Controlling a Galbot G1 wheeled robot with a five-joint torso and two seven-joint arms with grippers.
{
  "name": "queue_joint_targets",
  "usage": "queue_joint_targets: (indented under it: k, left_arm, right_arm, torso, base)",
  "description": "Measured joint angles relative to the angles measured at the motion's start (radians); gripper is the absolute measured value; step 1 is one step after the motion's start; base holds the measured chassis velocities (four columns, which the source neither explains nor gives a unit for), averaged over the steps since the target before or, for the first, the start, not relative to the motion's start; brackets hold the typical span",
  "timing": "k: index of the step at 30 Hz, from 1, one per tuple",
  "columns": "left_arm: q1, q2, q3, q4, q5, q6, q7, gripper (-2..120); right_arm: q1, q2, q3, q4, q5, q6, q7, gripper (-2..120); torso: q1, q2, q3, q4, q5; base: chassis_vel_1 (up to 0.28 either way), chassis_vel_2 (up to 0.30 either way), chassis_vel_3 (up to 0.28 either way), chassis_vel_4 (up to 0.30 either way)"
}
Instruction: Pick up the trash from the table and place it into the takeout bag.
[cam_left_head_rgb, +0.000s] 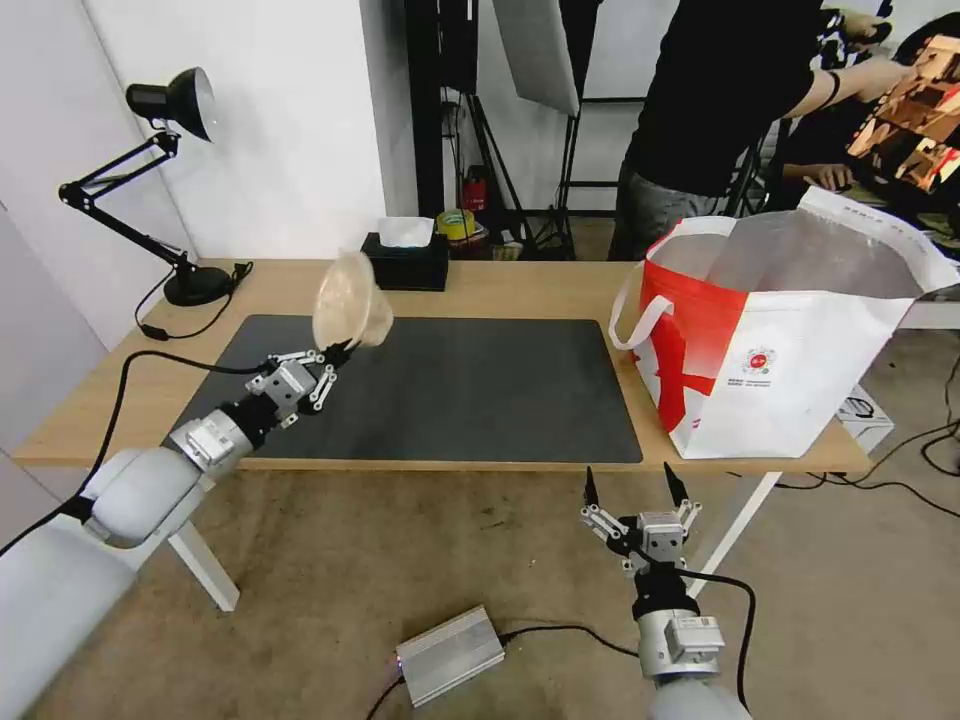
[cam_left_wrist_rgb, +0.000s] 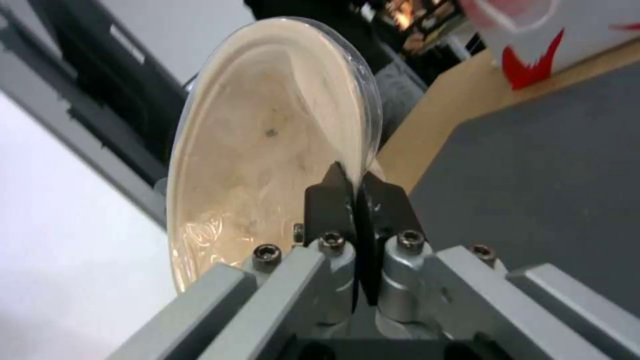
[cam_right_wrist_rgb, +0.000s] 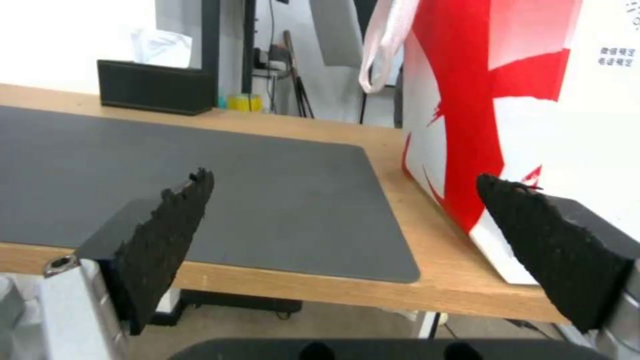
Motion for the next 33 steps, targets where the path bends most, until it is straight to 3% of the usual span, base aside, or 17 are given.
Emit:
queue_joint_targets:
  k: [11,13,21,33]
  left_arm:
    - [-0.284,0.021,0.225,0.033,-0.027,-0.048,0.048,0]
    - [-0.373,0.012,0.304,0.052,-0.029,-0.053,0.061,0]
    - [-0.576,-0.024,0.475,0.113,-0.036,-0.069,0.081,0]
    - [-0.632,-0.005,0.482,0.126,-0.064,-0.084,0.111,0]
  right_arm:
    - [0.012,-0.013,-0.024,-0.001,-0.014,-0.003,-0.013,99]
    - [0.015,-0.018,-0.029,-0.005,-0.018,-0.003,-0.014,99]
    - [0.017,-0.02,-0.048,-0.01,-0.03,-0.003,-0.016,99]
    - [0.019,-0.01,-0.048,-0.004,-0.033,-0.011,-0.017,99]
  torso:
    - [0.0,0.0,0.0,-0.0002,0.0001]
    - [0.0,0.0,0.0,-0.0001,0.0]
    - [0.0,0.0,0.0,-0.0003,0.0]
    - [0.0,0.0,0.0,-0.0001,-0.0001]
  base:
    - [0.0,0.0,0.0,0.0]
    - [0.0,0.0,0.0,0.0]
    - [0.0,0.0,0.0,0.0]
    - [0.0,0.0,0.0,0.0]
